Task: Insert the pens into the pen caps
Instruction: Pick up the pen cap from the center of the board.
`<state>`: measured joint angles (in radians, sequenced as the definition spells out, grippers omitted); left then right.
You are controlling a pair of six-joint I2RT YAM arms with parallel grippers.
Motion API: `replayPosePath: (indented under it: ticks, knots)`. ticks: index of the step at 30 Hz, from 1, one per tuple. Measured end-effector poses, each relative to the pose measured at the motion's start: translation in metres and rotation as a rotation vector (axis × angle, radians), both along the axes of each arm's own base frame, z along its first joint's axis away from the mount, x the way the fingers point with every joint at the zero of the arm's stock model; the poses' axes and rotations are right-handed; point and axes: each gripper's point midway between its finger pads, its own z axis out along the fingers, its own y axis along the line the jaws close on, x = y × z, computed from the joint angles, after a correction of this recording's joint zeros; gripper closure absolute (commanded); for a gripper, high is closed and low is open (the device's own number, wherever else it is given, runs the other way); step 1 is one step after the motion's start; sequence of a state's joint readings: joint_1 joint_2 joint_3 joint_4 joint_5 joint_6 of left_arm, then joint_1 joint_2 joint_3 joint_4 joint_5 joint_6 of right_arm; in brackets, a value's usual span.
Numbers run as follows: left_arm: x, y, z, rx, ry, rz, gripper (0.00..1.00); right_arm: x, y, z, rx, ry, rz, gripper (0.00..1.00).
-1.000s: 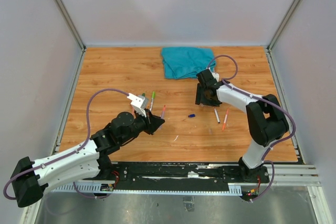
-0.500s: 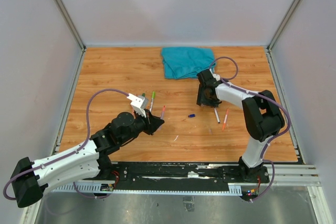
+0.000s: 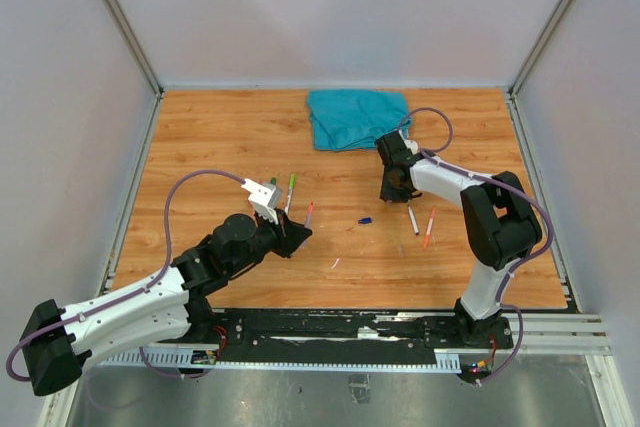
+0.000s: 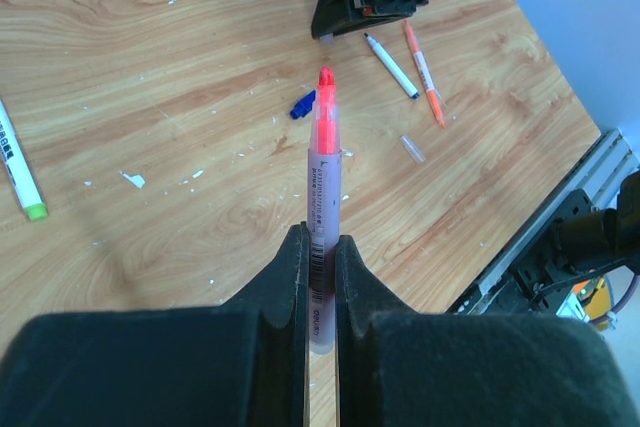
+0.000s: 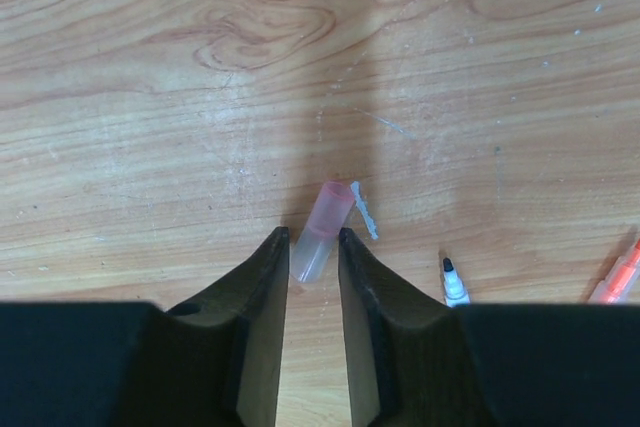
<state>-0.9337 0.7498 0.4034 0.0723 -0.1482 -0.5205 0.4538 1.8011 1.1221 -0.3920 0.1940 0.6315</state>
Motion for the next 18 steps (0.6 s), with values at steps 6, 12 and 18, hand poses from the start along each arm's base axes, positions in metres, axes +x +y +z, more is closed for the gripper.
replayPosePath:
  ticks: [6,12,18]
  knots:
    - [0.001,0.001,0.000,0.001,-0.001,0.005,1.00,0.000,0.003,0.000,0.017,-0.014,0.024,0.84]
    - [0.001,0.001,-0.001,0.003,0.000,0.009,1.00,-0.014,-0.001,0.000,0.027,-0.022,0.078,0.91]
    - [0.002,0.006,-0.005,0.025,0.009,0.025,1.00,-0.029,0.011,0.019,0.111,-0.080,0.227,0.95]
